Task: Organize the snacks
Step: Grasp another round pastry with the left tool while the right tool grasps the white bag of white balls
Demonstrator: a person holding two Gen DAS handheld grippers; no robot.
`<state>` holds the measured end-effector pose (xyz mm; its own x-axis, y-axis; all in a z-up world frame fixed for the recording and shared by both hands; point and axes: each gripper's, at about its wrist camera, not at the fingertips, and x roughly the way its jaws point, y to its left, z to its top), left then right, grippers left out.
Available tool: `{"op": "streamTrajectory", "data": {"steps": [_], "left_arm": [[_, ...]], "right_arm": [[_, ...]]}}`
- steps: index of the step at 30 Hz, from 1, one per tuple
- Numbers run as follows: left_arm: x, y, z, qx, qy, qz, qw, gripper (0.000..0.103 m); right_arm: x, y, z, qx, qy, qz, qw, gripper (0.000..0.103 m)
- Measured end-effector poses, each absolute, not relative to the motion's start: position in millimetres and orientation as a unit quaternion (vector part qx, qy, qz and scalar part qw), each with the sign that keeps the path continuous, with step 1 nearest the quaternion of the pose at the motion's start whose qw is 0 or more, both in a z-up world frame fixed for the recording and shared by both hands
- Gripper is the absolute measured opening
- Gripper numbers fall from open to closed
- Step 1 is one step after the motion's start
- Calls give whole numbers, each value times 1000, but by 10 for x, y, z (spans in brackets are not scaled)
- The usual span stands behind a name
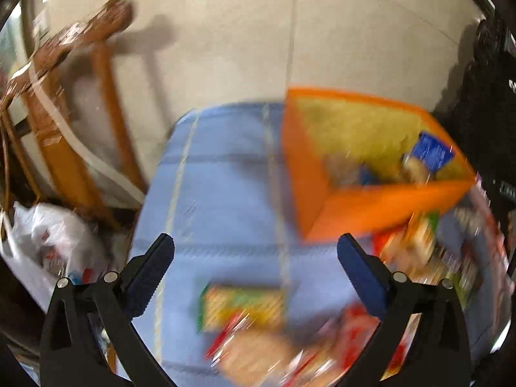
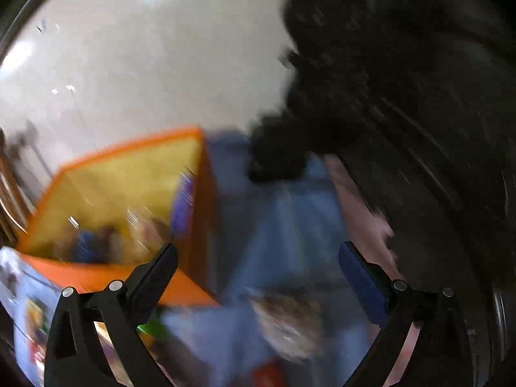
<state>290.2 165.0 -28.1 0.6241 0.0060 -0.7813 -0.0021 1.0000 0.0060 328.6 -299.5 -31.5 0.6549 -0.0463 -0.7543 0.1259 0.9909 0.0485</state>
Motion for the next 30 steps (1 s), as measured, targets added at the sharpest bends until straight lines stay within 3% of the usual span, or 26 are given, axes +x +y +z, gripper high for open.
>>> {"op": "streamTrajectory", "data": {"steps": [10,15,20,23,24,25,26,27,30], "left_arm": [[2308,2183,-1176,-69,453,-45,888,99],[2387,1817,-1290,-6,459,-68,886,99],[2309,1752,-1357,-60,519,-80,849,99],[2144,1621,-1347,-15,508,-84,857,99],[2133,1595,-1347,-6,504,-82,860,99],[2125,1601,-1355,-12,504,-77,860,95],[2115,1621,-1358,-28,507,-80,858,82],[2095,1646,-1346,-45,509,-89,855,75],[1979,1663,-1314,-36,501,-92,860,70]], "right_arm": [[3187,-3045,-1342,27,469,-87,878,100],[3208,-3168,-1346,60,466,-103,877,100],[3217,-3199,-1356,54,478,-86,872,100],[3196,-3166,-1347,59,477,-91,872,100],[3180,-3145,-1345,58,473,-87,875,97],[3153,-3112,-1327,52,466,-85,879,79],[3121,-3071,-1292,48,457,-74,885,51],[3095,-3050,-1274,42,460,-77,884,45],[3078,-3014,-1275,45,466,-79,880,41]]}}
